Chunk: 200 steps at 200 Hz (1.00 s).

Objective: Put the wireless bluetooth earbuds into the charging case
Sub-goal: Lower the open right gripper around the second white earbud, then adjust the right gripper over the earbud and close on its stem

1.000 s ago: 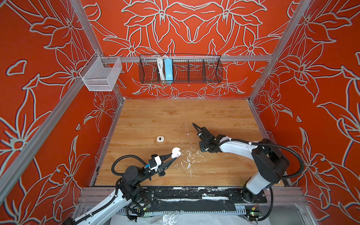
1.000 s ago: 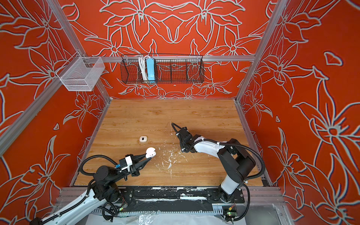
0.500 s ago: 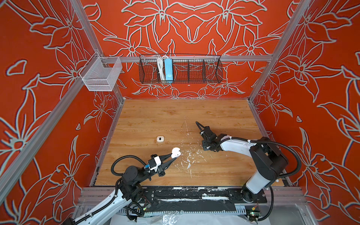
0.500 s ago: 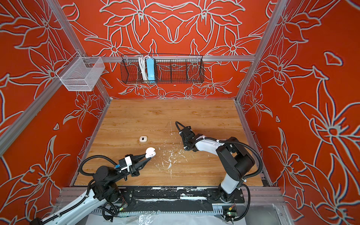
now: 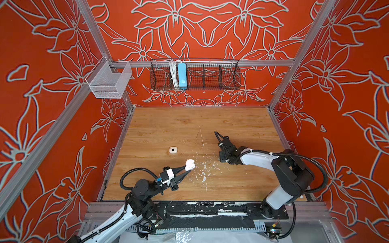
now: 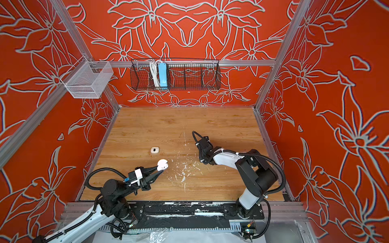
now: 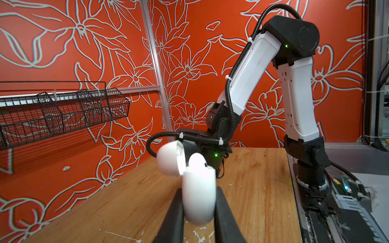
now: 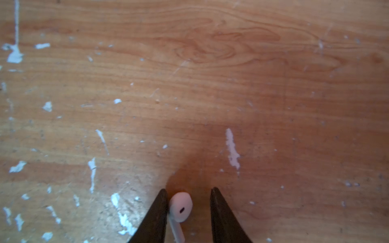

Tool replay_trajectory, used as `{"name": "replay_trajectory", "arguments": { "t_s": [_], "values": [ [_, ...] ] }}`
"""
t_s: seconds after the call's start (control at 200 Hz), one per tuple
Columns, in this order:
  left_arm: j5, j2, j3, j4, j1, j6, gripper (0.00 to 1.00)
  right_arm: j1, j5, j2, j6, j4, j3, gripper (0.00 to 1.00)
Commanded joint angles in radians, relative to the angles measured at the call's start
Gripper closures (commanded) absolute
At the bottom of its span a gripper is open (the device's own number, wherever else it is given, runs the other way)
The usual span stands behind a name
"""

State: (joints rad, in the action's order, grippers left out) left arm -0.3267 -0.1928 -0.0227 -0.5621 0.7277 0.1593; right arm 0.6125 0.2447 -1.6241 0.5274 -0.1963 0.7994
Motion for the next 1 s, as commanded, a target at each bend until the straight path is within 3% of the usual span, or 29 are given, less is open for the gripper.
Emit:
{"name": "replay_trajectory", "arguments": {
  "t_s": [0.0, 0.385, 0.756, 0.881, 0.996],
  "values": [
    [-0.004, 0.015, -0.010, -0.014, 0.003, 0.005, 1.00, -0.031, 0.004, 0.037, 0.056, -0.010, -0.060, 0.64],
    [0.003, 0.023, -0.013, -0.003, 0.002, 0.008, 1.00, -0.045, -0.046, 0.124, 0.020, 0.028, -0.122, 0.58],
    [0.006, 0.035, -0.016, 0.008, 0.003, 0.008, 1.00, -0.038, -0.187, 0.136, 0.071, 0.097, -0.178, 0.59],
    [0.008, 0.041, -0.016, 0.010, 0.003, 0.006, 1.00, -0.031, -0.176, 0.163, 0.096, 0.083, -0.187, 0.66],
    [0.009, 0.041, -0.016, 0.010, 0.003, 0.005, 1.00, -0.026, -0.089, 0.179, 0.108, 0.028, -0.178, 0.66]
  ]
}}
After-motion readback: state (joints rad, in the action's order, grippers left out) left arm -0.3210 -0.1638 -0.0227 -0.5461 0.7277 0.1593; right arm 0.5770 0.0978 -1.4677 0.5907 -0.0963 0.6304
